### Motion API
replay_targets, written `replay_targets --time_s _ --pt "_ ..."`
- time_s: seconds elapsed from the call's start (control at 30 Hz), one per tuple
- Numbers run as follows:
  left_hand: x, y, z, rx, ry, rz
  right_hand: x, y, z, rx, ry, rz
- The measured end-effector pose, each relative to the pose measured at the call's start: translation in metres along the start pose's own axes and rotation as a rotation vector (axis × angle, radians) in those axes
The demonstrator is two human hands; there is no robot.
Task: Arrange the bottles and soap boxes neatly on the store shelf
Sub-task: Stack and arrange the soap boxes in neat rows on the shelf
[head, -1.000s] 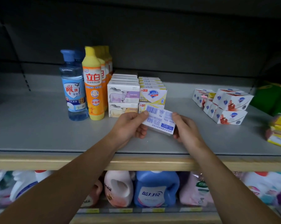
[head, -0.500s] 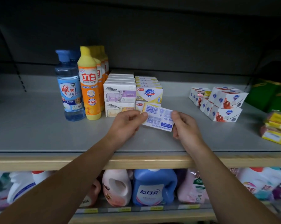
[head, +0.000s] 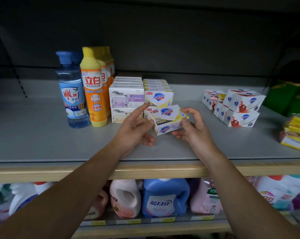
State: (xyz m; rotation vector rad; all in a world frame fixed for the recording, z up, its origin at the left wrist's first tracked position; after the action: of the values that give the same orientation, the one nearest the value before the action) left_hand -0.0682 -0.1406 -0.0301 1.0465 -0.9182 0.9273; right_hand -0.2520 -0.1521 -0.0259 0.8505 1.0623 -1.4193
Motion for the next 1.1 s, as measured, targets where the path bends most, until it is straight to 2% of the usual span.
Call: replay_targets --time_s 0.1,0.3,0.47,0.53,0.67,0.83,1.0,1.1 --pt "-0.003 -0.002 0.002 0.018 -0.028 -0.037 0.005 -0.005 0.003 0.034 0.029 -0.036" --pt "-0.007 -0.006 0.003 0.087 -0.073 -0.102 0.003 0.004 -0.001 -0.071 -0.046 -0.298" --pt "-0.001 -0.003 0.0 0.042 0.017 -0.053 -0.001 0.007 -0.003 -0.05 -0.064 -0.341" --pt "0.0 -0.002 0.0 0.048 0.044 -0.019 -0.008 0.011 -0.004 -0.034 -0.158 -0.468" --pt "0.004 -0.003 -0.002 0.066 0.074 0.022 -0.026 0.008 -0.009 0.133 -0.308 -0.831" --pt "0.002 0.003 -0.004 0.046 0.046 0.02 -0.038 0.027 -0.02 0.098 -0.468 -1.103" --pt "0.003 0.008 -0.007 -0.01 -0.028 0.014 -0.035 0.036 -0.009 0.017 -0.433 -1.228" --pt "0.009 0.001 -0.004 0.059 -0.045 0.085 -0.034 0.035 0.0 -0.029 -0.396 -1.233"
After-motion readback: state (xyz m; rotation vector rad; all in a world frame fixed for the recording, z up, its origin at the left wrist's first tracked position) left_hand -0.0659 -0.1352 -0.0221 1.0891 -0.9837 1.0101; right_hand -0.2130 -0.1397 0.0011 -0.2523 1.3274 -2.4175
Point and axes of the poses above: each hand's wrist, its own z-axis towards the middle knuckle, its own y-axis out of the palm, x = y × z, the point moved 8 cm from there along z, towards the middle knuckle, and after that the axes turned 9 degrees about -z, right-handed, at the moved point
